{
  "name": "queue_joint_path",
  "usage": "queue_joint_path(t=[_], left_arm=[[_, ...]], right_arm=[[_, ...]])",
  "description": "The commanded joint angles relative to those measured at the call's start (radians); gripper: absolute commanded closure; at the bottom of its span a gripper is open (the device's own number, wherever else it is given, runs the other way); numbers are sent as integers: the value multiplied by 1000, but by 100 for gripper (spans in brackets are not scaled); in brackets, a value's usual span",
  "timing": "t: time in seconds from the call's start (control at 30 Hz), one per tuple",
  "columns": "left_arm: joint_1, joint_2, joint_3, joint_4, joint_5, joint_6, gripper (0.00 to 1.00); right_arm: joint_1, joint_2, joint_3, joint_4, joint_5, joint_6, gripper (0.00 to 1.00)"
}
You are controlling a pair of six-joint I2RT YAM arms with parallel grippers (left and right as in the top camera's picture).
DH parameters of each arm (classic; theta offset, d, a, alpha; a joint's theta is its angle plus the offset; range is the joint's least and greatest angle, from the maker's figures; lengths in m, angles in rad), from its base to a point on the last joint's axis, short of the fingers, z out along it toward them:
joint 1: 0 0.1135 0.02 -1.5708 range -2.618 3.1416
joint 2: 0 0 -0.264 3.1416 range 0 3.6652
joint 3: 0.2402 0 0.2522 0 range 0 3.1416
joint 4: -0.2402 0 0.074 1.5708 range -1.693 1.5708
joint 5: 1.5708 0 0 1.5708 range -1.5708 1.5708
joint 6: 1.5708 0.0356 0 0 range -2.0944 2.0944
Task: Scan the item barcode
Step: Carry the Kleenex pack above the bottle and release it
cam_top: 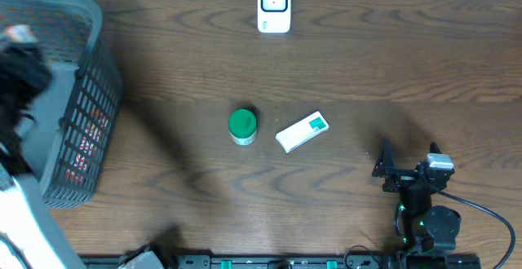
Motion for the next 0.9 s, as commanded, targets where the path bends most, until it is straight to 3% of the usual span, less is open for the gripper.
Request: queue_joint_path(t=[0.0, 0.2, 0.43, 0.67, 0.87], left_arm=[[-128, -60, 4, -63, 152, -29, 48], [-465, -87, -33, -100, 132, -24, 48], [-798, 42, -85, -94, -20, 14, 48], [-1048, 274, -98, -53, -19, 164, 48], [-1185, 470, -98, -23, -64, 300, 48]], right_arm=[[9, -6, -2, -4, -5, -13, 1], [9, -6, -2, -4, -5, -13, 1], [9, -6, -2, -4, -5, -13, 1], [9, -6, -2, -4, -5, -13, 1], [9, -6, -2, -4, -5, -13, 1]])
